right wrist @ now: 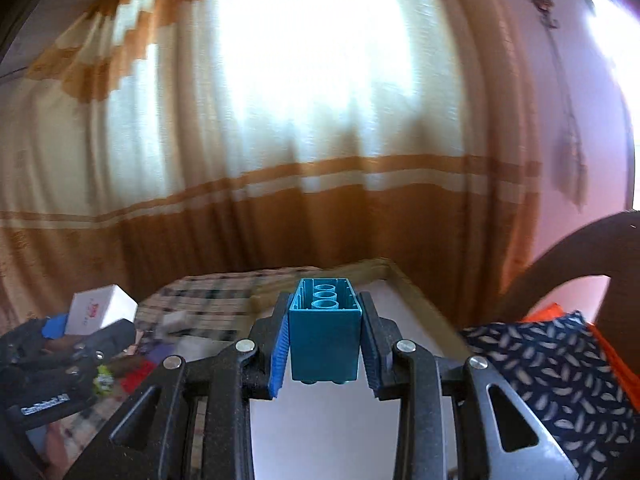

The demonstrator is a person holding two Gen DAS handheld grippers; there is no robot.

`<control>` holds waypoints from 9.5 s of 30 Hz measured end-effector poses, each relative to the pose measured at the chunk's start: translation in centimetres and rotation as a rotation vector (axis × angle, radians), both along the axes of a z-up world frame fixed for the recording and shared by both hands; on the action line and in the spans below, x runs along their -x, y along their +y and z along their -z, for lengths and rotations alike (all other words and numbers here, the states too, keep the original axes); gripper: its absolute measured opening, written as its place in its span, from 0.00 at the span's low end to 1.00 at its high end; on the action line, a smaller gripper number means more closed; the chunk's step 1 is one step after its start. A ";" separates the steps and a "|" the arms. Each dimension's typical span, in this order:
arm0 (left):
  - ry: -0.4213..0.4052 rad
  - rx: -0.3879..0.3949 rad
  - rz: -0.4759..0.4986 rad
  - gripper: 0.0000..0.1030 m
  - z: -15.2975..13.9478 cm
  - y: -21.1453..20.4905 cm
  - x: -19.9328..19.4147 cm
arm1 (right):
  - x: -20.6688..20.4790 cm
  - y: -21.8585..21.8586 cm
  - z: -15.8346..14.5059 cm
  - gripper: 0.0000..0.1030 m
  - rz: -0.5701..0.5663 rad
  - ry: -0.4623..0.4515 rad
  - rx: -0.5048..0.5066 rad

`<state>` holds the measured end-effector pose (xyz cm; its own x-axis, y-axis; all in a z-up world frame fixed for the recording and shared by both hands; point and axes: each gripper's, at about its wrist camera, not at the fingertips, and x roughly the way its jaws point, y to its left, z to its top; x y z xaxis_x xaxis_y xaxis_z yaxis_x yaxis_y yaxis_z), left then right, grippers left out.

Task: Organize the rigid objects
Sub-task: 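Carry the teal brick into the gold tin and open the right gripper, then withdraw the right gripper from the tin and move the left gripper toward the lime-green block, then grasp the lime-green block with the left gripper while the right gripper grasps the clear lid, then carry the lime-green block and clear lid over the gold tin with both grippers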

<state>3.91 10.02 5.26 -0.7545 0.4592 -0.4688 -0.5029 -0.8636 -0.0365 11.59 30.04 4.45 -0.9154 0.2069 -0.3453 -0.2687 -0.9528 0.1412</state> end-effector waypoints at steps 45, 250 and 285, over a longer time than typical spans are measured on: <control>-0.065 0.106 -0.123 1.00 3.4 0.1 3.7 | -1.0 -1.8 0.4 0.80 0.052 0.112 0.040; -0.063 0.099 -0.015 0.30 2.5 7.6 1.2 | 1.0 5.1 -1.8 0.55 0.155 -0.005 -0.112; -0.198 0.297 -0.005 0.30 5.9 14.1 7.5 | 10.8 7.0 1.3 0.56 -0.079 -0.338 0.067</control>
